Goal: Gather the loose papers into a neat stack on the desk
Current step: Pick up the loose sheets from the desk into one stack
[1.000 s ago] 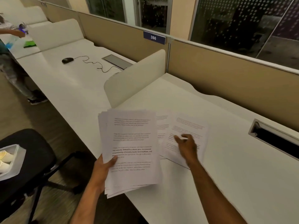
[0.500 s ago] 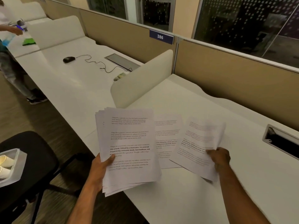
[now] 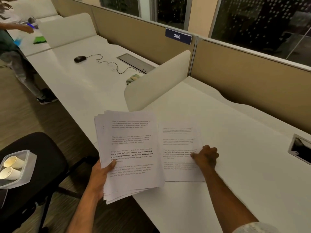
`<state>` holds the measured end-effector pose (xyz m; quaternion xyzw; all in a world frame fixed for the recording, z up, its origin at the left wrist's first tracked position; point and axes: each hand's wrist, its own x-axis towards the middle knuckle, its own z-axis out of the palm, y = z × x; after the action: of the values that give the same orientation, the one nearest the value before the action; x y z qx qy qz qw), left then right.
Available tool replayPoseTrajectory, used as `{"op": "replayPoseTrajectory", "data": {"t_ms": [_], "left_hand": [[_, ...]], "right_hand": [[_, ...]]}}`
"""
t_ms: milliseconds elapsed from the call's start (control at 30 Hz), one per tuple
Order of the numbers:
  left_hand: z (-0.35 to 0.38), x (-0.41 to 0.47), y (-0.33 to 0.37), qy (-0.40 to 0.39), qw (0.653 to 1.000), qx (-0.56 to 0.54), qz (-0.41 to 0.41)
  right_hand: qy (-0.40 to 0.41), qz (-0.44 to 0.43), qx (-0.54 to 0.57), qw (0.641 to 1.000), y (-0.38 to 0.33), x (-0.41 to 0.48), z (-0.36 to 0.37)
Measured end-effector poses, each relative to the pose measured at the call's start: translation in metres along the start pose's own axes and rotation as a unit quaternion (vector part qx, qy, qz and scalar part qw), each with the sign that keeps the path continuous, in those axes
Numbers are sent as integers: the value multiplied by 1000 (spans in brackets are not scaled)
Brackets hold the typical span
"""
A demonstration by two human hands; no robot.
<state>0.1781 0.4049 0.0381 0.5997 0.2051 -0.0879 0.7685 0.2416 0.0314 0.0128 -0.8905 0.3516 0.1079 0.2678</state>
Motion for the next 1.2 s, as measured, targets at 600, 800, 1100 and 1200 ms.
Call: {"op": "replayPoseTrajectory", "data": {"t_ms": [600, 800, 1100, 1200], "left_hand": [[25, 11, -3, -34, 999, -10, 4], [69, 7, -15, -91, 996, 6, -6], [151, -34, -49, -155, 986, 46, -23], [168, -48, -62, -175, 982, 62, -27]], "right_hand": [[-108, -73, 548, 827, 65, -21, -129], [-218, -103, 521, 819, 82, -58, -119], [-146, -97, 483, 858, 101, -84, -68], [-106, -79, 467, 874, 119, -87, -70]]}}
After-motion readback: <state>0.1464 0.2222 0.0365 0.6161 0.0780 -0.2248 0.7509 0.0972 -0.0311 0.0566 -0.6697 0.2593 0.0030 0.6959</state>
